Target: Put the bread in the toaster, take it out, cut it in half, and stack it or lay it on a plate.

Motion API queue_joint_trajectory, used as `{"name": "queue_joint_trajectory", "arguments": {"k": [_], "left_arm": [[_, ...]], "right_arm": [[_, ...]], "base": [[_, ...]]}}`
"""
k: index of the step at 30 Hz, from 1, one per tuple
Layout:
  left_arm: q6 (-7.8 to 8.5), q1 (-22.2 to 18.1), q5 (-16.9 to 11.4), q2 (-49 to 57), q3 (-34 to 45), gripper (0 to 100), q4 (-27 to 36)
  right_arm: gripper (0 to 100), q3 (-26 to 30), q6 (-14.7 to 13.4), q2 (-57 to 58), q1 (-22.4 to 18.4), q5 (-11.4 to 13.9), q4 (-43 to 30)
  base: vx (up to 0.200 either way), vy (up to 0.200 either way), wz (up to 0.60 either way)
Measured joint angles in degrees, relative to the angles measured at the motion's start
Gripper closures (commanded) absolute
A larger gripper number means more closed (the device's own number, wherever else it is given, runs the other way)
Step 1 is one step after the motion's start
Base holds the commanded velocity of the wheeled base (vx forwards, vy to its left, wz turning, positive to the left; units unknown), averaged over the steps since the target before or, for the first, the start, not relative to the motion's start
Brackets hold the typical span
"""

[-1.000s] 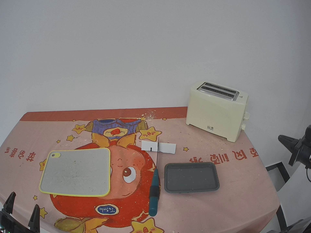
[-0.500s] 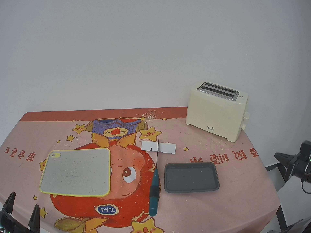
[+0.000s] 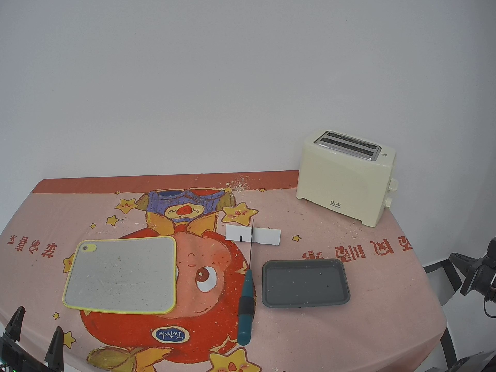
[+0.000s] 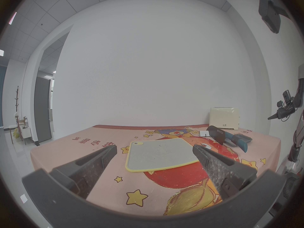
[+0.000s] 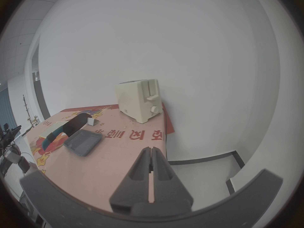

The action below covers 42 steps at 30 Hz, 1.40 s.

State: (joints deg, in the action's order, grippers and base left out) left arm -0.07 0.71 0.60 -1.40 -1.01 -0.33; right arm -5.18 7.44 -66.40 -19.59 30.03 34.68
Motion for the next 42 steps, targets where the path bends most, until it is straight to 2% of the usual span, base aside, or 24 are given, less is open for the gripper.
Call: {"name": "queue_joint_trajectory", "arguments": {"k": [8,15,18,23,28,32,38,42], "left_arm": [[0.00,0.0,0.0,0.0,0.0,0,0.0],[-0.02,0.0,0.0,0.0,0.0,0,0.0],[0.00,0.0,0.0,0.0,0.0,0,0.0],[0.00,0.0,0.0,0.0,0.0,0,0.0],[0.00,0.0,0.0,0.0,0.0,0,0.0],[0.00,0.0,0.0,0.0,0.0,0,0.0],[0.00,0.0,0.0,0.0,0.0,0,0.0],[0.00,0.0,0.0,0.0,0.0,0,0.0]], "right_arm": [[100,-1.5,0.1,-3.0,9.9,0.1,0.1],[100,-7.8,0.3,-12.0,15.1,0.0,3.4],[100,-8.7,0.3,-15.8,16.2,0.0,8.7],[100,-8.7,0.2,-23.8,17.7,-0.2,22.8],[100,-6.5,0.0,-32.0,18.3,-0.4,38.4],[100,-4.2,-1.1,-37.8,17.6,-0.4,46.5],[100,-3.5,-7.3,-41.9,16.7,-0.7,48.0],[100,-6.0,-7.7,-42.4,16.2,-2.0,47.6]], "base": [[0.000,0.000,0.00],[0.000,0.000,0.00],[0.000,0.000,0.00],[0.000,0.000,0.00],[0.000,0.000,0.00],[0.000,0.000,0.00],[0.000,0.000,0.00],[0.000,0.000,0.00]]}}
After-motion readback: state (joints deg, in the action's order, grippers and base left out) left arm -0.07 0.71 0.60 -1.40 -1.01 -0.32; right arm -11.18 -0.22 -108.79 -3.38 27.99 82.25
